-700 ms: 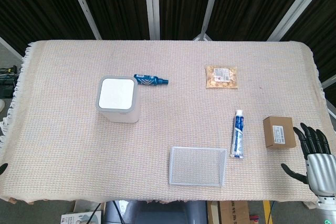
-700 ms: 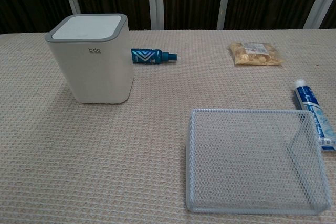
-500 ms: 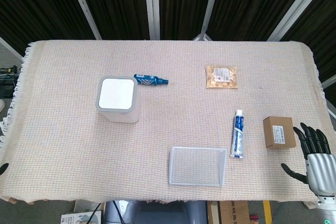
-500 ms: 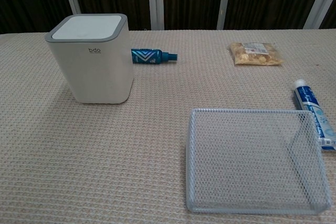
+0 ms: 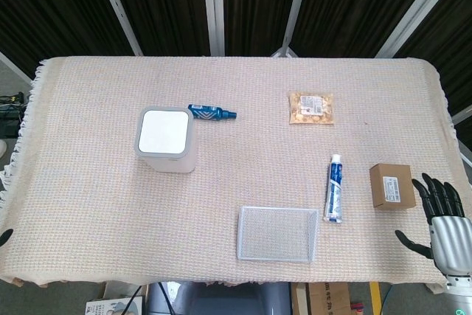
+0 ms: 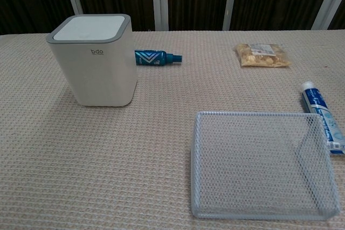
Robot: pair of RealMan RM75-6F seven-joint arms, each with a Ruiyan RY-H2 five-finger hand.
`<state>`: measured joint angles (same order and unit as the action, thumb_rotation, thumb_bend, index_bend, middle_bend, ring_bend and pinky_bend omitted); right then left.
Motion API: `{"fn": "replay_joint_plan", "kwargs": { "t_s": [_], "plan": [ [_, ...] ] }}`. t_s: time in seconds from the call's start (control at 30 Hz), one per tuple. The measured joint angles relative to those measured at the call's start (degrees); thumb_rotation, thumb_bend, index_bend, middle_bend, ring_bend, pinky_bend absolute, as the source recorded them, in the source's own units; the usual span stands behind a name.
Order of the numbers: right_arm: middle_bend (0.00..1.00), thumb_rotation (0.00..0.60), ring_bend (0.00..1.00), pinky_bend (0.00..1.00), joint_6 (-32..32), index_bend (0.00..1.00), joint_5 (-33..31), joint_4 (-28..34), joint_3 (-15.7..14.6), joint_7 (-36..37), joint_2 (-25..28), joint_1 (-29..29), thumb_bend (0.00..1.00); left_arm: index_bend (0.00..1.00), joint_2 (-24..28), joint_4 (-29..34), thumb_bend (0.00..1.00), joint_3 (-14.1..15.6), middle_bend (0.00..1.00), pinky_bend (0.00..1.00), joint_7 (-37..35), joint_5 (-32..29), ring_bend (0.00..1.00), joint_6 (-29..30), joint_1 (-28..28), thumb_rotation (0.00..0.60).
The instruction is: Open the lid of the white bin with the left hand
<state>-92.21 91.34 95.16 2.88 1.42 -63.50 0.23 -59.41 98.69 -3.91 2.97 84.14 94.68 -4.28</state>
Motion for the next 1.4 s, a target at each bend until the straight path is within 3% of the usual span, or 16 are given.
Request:
{"fn": "replay_joint_plan", "kwargs": {
  "t_s": [0.17, 0.23, 0.37, 0.53, 0.63, 0.93, 1.4],
  "plan": [
    [0.00, 0.600, 0.03, 0.00, -0.4, 0.12, 0.4, 0.3, -0.1, 0.2, 0.3, -0.2, 0.14, 0.21, 0.7, -0.1, 0.16, 0.2, 0.20, 0.20, -1.3, 0.2, 0.10, -0.9, 0.3, 0.600],
    [0.00, 0.600, 0.03, 0.00, -0.5, 0.12, 0.4, 0.4, -0.1, 0.3, 0.4, -0.2, 0.14, 0.21, 0.6, -0.3, 0.16, 0.1, 0.26, 0.29, -1.4, 0.5, 0.19, -0.6, 0.4, 0.600],
    [0.00, 0.600, 0.03, 0.00, -0.4, 0.12, 0.2, 0.4, -0.1, 0.5, 0.5, -0.2, 0.14, 0.21, 0.0, -1.9, 0.23, -0.6, 0.50, 0.53, -2.4, 2.9, 0.47, 0.9, 1.0, 0.600],
    [0.00, 0.600, 0.03, 0.00, 0.4, 0.12, -0.2, 0.4, -0.1, 0.5, 0.4, -0.1, 0.14, 0.22, -1.8, -7.3, 0.38, -2.3, 0.73, 0.63, -5.1, 7.4, 0.66, 1.8, 4.3, 0.600],
    [0.00, 0.600, 0.03, 0.00, 1.0, 0.12, -0.2, 0.5, -0.3, 0.0, 0.2, 0.1, 0.14, 0.22, -1.7, -7.6, 0.49, -3.9, 0.82, 0.68, -5.2, 9.2, 0.74, 0.3, 7.9, 0.600],
    [0.00, 0.600, 0.03, 0.00, 2.6, 0.12, -0.1, 0.6, -0.8, -1.9, -0.8, 0.7, 0.14, 0.26, -1.1, -1.7, 0.69, -8.4, 0.90, 0.69, 1.6, 7.1, 0.80, -12.1, 17.6, 0.600],
    [0.00, 0.600, 0.03, 0.00, 3.2, 0.12, -0.8, 0.2, -0.5, -2.4, -1.3, 1.1, 0.14, 0.27, -3.6, 5.5, 0.71, -10.5, 0.90, 0.69, 12.4, -2.3, 0.80, -27.9, 28.5, 0.600]
  ]
}}
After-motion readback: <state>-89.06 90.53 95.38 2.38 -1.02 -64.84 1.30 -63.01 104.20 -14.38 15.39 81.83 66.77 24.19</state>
